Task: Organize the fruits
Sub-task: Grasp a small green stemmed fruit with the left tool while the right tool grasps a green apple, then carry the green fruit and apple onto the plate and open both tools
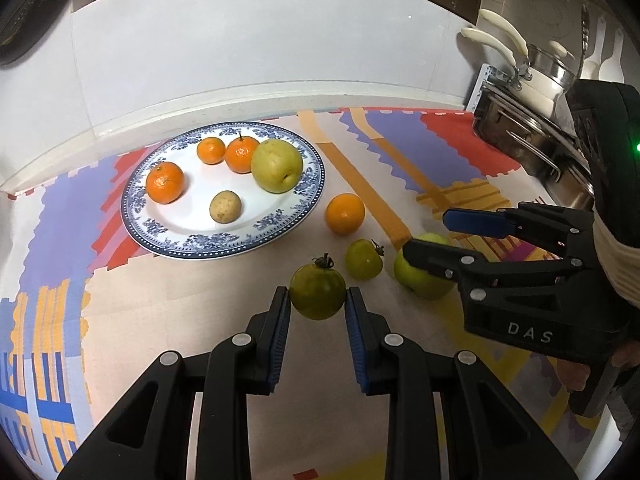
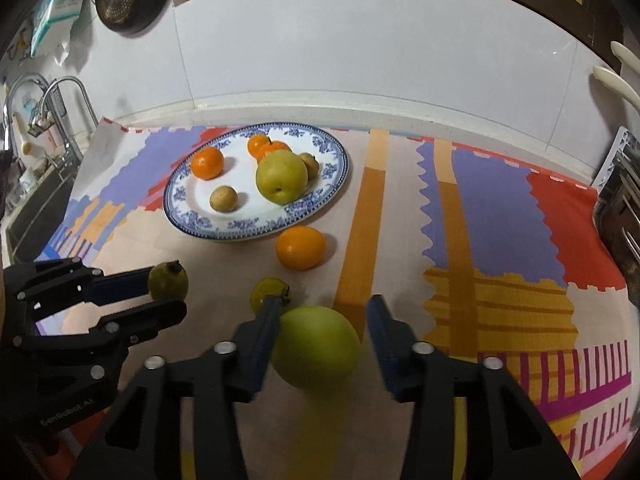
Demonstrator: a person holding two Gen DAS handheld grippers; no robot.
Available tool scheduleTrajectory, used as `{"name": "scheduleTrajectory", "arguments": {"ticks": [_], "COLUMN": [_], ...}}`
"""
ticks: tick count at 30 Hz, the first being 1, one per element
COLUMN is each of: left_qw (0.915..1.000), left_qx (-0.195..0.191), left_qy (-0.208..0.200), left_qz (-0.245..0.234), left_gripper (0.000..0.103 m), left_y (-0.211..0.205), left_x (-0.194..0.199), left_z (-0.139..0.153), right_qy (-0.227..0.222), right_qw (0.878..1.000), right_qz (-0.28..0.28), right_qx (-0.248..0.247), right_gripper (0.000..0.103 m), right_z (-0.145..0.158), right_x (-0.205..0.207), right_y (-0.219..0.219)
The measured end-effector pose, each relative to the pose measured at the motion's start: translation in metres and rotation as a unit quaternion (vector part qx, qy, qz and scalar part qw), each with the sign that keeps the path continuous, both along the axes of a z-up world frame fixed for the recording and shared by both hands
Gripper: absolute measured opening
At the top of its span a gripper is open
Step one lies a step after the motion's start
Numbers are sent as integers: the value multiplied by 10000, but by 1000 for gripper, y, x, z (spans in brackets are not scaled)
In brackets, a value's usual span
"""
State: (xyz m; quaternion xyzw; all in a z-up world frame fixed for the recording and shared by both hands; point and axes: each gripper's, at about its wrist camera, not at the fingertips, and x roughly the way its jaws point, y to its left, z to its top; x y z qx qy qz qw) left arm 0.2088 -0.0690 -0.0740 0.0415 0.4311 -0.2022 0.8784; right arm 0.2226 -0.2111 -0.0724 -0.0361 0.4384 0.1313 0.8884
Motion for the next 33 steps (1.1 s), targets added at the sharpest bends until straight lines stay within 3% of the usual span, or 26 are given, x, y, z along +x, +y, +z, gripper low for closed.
{"name": "scheduleTrajectory", "arguments": {"ticks": [4,14,16,24,33], "left_qw": [10000,9999,9999,9998,9999], "left_qx": [-2,56,47,57,-11], "left_qy": [29,118,153,193,53], "left_qz": [-11,52,51,69,154], "left_gripper": [28,28,28,28,28], "left_y": [0,6,6,13,30], "left_x": [0,-1,-1,-6,-13], "left_z": [-2,-8,-10,-12,9], "right_qy": [150,706,679,432,59], "right_qw": [9998,9967,9968,9987,9989], "right_qz": [8,200,235,262,413], "right_qx": [144,340,339,22,189], "right_gripper": [58,57,51,51,51], "right_z": [-5,-29,-28,-20,10], "right_x": [-1,-7,-9,-18,-19], "right_y": [-2,9,11,19,33]}}
